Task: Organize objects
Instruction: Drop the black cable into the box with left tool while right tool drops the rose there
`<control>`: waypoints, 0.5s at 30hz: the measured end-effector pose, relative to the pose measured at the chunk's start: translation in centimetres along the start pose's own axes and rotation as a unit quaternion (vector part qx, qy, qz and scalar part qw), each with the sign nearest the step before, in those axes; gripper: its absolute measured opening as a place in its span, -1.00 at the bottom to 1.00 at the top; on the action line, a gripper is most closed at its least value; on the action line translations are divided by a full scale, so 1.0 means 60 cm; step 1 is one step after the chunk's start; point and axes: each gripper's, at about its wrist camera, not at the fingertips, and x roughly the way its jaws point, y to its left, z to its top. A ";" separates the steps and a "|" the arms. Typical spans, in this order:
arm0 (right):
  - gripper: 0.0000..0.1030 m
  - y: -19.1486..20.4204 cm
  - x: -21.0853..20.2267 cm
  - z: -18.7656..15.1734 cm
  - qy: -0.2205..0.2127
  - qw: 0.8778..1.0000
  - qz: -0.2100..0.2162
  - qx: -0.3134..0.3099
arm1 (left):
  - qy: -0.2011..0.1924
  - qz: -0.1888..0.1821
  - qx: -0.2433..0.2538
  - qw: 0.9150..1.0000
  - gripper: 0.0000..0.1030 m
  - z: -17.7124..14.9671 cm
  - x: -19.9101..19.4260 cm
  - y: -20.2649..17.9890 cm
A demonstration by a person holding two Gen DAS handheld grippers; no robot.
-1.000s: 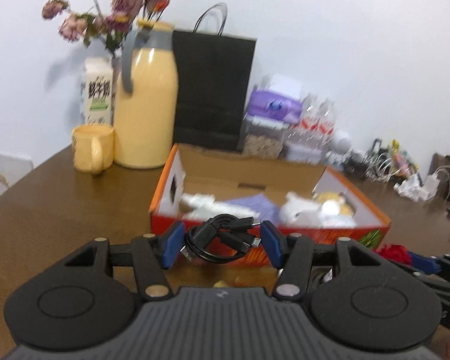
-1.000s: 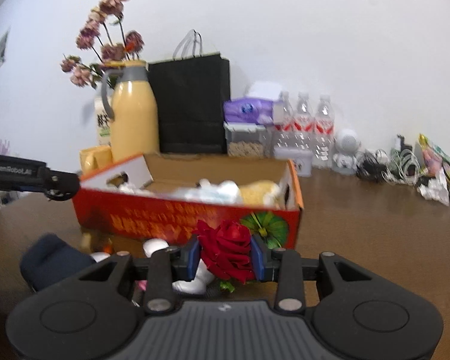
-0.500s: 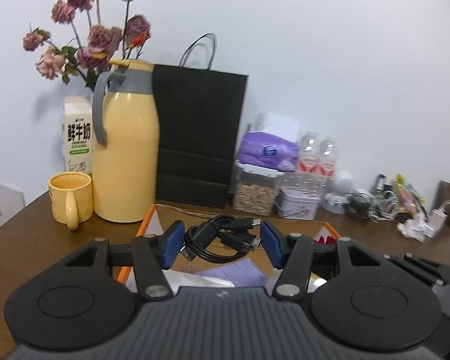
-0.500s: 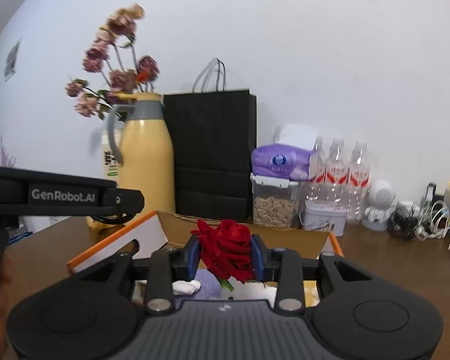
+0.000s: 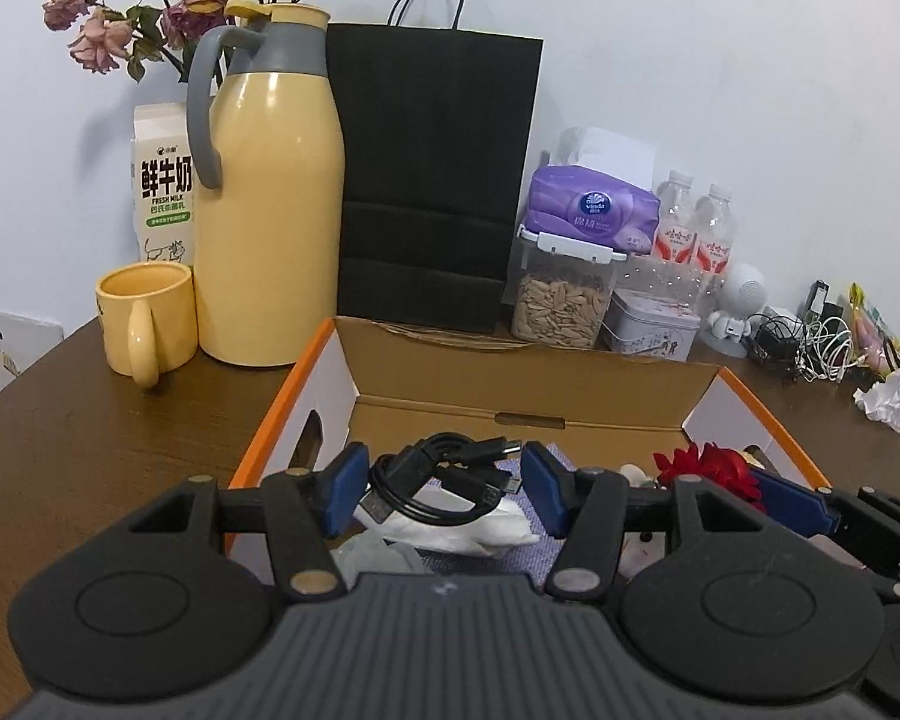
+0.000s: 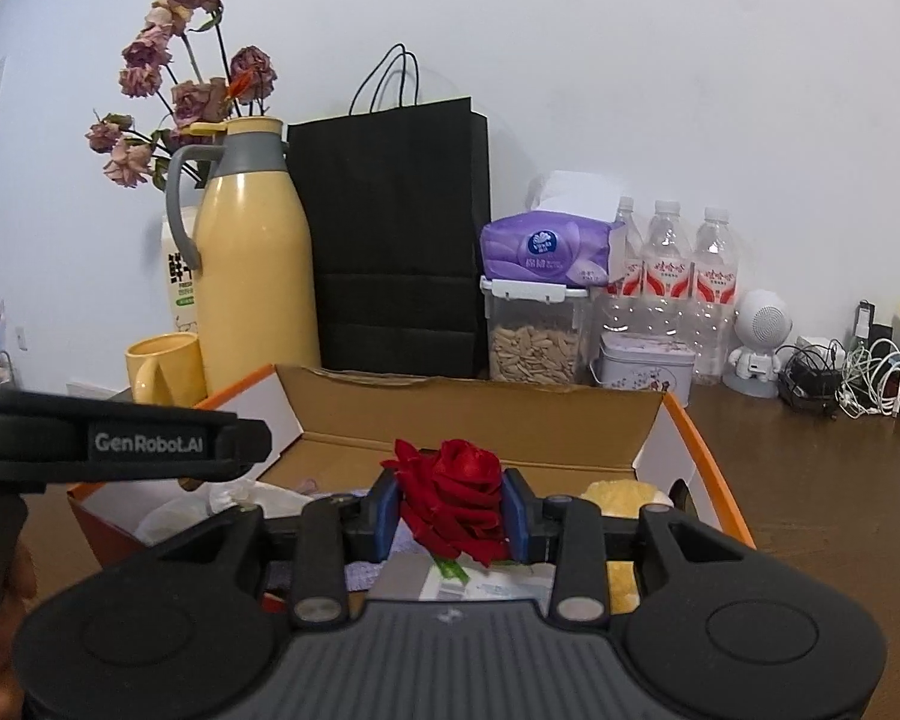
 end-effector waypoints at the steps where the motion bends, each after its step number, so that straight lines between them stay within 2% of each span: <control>1: -0.27 0.000 -0.001 -0.001 0.001 1.000 -0.001 0.001 | -0.003 0.004 0.001 1.000 0.24 -0.001 -0.001 -0.002; 2: -0.21 0.000 -0.002 -0.002 0.002 1.000 -0.002 0.001 | -0.006 0.006 0.003 1.000 0.41 -0.001 -0.003 -0.003; 4: -0.05 0.000 -0.001 -0.002 0.004 1.000 -0.003 0.001 | -0.017 0.006 0.004 1.000 0.63 -0.001 -0.008 -0.005; 6: 0.31 0.001 -0.004 -0.003 0.003 1.000 -0.006 -0.002 | -0.027 0.008 0.008 1.000 0.77 -0.002 -0.014 -0.007; 7: 0.43 0.002 -0.005 -0.003 0.003 1.000 -0.009 -0.004 | -0.030 0.010 0.009 0.999 0.93 -0.002 -0.016 -0.008; 8: 0.66 0.003 -0.006 -0.003 0.003 1.000 -0.013 -0.006 | -0.033 0.013 0.008 0.999 1.00 -0.003 -0.017 -0.009; 9: 0.83 0.003 -0.006 -0.003 0.003 1.000 -0.016 -0.008 | -0.036 0.014 0.007 0.999 1.00 -0.003 -0.018 -0.009; 11: 0.99 0.005 -0.008 -0.004 0.003 1.000 -0.020 -0.010 | -0.036 0.016 0.006 0.999 1.00 -0.003 -0.019 -0.009; 15: 1.00 0.007 -0.009 -0.005 0.006 1.000 -0.023 -0.013 | -0.034 0.018 -0.003 0.999 1.00 -0.003 -0.018 -0.004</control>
